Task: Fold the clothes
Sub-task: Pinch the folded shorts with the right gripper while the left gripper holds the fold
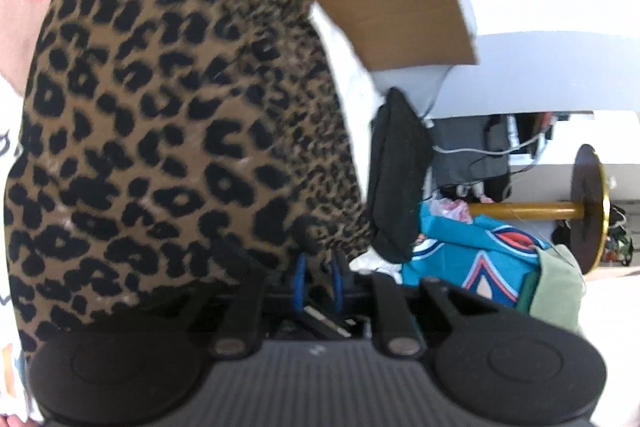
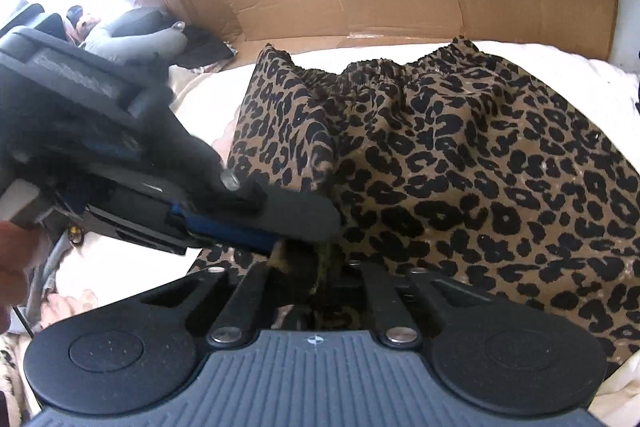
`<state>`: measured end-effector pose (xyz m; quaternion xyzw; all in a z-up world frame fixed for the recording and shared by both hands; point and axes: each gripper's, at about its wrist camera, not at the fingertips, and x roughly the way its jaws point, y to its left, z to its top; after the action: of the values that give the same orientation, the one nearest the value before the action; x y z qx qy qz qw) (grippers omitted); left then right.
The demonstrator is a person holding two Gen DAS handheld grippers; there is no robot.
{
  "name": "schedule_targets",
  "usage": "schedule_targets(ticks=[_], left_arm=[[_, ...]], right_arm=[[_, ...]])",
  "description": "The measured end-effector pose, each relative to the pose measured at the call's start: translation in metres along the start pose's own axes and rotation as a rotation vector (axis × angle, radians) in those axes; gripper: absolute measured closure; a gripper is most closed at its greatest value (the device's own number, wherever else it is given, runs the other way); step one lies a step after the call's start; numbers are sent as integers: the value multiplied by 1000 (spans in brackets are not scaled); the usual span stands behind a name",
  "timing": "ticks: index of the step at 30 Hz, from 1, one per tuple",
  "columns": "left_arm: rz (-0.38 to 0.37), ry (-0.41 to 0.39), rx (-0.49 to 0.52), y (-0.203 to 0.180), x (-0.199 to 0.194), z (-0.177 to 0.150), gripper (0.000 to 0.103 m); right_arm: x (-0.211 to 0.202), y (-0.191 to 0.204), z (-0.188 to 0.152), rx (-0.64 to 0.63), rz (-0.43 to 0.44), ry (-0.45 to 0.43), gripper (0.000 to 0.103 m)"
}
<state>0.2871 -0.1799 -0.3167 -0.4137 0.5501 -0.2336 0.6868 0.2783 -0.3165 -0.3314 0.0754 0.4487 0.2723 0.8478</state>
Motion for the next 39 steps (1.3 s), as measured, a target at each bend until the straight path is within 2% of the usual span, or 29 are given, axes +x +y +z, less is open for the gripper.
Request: schedule_targets(ticks=[1,4,11,20,28,39], left_arm=[[4,-7,21,-3,-3,0,84],[47,-21,81,-8,-13,2,64],[242,2,139,-3,-24,11,63],[419,4,174,-9,-29,45,63],[453,-30,189,-35,-22,64,61],[469,-2,276,-57,7,75,51]], right_arm=[[0,-1,0,3,2,1,101],[-3,-5,1,21,2,-5,102],[-21,-21,4,88,-13,-45,102],[-33,-35,6,130,15,-90,102],[-50,-54,5,171,5,-151,102],[-79,-106,3,296,-61,-237,102]])
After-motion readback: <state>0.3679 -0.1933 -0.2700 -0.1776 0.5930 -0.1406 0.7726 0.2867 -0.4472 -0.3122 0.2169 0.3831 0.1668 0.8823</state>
